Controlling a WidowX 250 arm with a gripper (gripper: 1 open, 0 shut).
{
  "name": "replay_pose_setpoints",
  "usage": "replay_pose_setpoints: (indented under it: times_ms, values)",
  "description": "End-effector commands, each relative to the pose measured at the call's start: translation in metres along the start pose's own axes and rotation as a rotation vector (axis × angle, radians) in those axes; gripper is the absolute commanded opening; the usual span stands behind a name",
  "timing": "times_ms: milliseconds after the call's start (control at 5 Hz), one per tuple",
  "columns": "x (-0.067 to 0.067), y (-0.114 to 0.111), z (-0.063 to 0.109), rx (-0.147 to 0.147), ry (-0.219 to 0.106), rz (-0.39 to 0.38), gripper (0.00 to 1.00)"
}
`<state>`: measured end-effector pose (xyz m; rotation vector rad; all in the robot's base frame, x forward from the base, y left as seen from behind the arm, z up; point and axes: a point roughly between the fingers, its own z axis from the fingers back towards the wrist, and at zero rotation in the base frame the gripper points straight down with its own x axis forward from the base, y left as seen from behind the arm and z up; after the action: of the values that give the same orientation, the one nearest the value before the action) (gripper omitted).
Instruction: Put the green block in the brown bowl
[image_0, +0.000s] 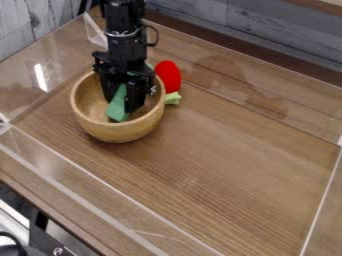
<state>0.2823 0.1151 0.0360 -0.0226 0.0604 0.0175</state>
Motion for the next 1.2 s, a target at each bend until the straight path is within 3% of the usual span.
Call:
replay_pose_setpoints:
  times_ms: [0,200,400,600,1000]
  values:
    - [0.004,0.005,0.006,0.005,-0.025,0.014,1.00]
    - [0.005,0.005,0.006,-0.003,-0.026,0.018,0.00]
    - [0.005,0.005,0.008,-0.008,-0.024,0.022,1.00]
    - [0.005,0.004,0.009,-0.018,-0.028,0.026,0.00]
    - [0.008,-0.001,0.024,-0.028,-0.048,0.034,0.00]
